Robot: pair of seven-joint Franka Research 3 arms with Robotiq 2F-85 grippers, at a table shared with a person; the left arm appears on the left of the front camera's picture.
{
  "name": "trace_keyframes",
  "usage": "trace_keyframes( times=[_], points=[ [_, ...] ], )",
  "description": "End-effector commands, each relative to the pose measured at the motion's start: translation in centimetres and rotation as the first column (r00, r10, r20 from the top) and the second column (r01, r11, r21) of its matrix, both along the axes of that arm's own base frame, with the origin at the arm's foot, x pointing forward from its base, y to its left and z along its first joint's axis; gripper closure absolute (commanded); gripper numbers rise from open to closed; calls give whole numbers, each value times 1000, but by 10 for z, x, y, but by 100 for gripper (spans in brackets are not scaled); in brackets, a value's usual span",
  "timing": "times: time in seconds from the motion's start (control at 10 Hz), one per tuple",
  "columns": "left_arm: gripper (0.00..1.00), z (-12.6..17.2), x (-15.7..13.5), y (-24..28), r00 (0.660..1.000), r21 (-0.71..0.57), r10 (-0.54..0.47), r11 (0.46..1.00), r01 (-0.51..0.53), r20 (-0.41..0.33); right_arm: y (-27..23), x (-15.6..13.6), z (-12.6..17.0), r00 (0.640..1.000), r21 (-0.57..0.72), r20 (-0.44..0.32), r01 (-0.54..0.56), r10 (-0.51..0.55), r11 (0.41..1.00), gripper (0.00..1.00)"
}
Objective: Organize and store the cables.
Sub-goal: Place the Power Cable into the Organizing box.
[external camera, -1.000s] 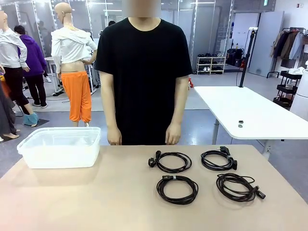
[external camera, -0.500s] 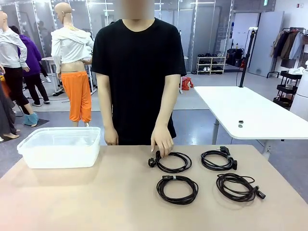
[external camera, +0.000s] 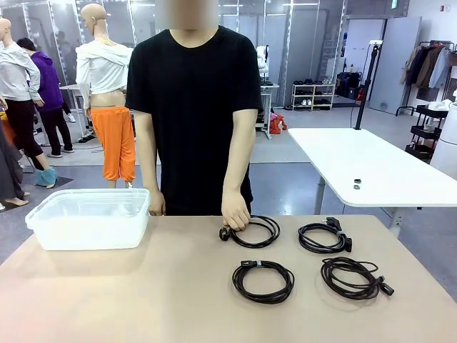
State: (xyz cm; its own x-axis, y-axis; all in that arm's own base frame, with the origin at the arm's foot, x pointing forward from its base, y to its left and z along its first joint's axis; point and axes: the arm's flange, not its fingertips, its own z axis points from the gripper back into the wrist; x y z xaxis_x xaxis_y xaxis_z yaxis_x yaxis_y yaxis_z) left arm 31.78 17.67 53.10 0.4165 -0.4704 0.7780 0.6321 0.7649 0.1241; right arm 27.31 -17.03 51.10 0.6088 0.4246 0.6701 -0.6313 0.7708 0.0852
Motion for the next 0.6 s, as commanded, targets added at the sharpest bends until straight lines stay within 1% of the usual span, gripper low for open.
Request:
trace_keyframes(
  times=[0.0,0.5],
  points=[
    [0,2,0,1,1000,-5,-16,1000,16,11,1,2,0,1000,5,4,-11,11,1000,0],
    [0,2,0,1,1000,-5,-16,1000,16,11,1,2,0,1000,5,4,-11,11,1000,0]
  ],
)
